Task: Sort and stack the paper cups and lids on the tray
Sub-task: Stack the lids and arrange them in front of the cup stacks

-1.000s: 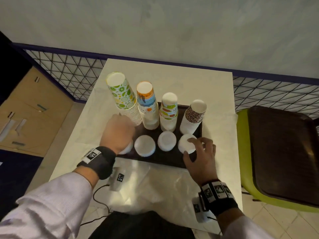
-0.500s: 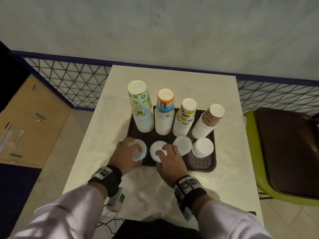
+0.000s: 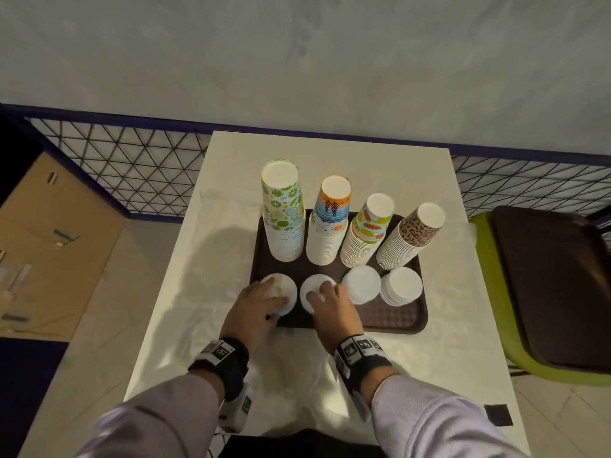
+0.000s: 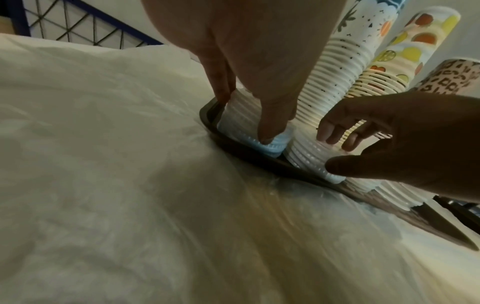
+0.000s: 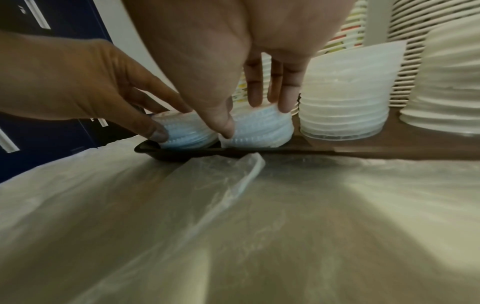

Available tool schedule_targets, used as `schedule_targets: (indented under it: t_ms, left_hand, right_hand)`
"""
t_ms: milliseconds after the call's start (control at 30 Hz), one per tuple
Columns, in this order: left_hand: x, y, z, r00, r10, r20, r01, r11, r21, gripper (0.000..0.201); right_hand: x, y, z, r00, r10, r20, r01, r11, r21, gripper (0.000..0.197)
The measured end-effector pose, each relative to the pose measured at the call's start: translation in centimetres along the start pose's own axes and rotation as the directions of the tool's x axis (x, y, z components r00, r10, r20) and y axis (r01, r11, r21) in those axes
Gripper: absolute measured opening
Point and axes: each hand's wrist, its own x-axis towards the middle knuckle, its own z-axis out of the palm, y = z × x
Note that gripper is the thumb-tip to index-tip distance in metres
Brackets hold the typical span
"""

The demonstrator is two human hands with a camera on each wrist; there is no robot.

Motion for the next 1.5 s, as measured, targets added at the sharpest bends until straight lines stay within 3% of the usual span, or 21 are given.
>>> schedule_targets:
  t_ms: [433, 800, 1167, 1367, 1500]
  left_hand:
    - [1.7, 0.4, 0.2, 0.999, -0.045, -0.031, 0.045, 0.999, -0.009, 0.046]
    - [2.6, 1.0, 0.2, 0.996, -0.081, -0.046, 0.08, 0.997, -0.013, 0.048]
    - [2.1, 1.7, -1.0, 0.996, -0.083, -0.036, 0.082, 0.997, -0.012, 0.047]
    - [1.9, 2.3, -1.8, 0.994, -0.095, -0.054, 0.097, 0.994, 0.042, 0.068]
    - [1.7, 2.1, -1.7, 0.99, -0.119, -0.069, 0.129, 0.98, 0.153, 0.068]
  right_hand:
    - [1.8, -1.1, -0.6, 0.995, 0.074, 0.069, -0.074, 0.997, -0.009, 0.043]
    - [1.0, -1.2, 0.5, 0.999, 0.047, -0.025, -0.046, 0.999, 0.013, 0.05]
    - [0.2, -1.2, 0.1, 0.999, 0.05, 0.005, -0.05, 0.997, 0.062, 0.052]
    - [0.1, -1.4, -0.3, 0.998, 0.058, -0.014, -0.057, 0.995, 0.084, 0.049]
    - [-0.2, -1.3, -0.3, 0.997, 0.073, -0.006, -0.072, 0.993, 0.098, 0.051]
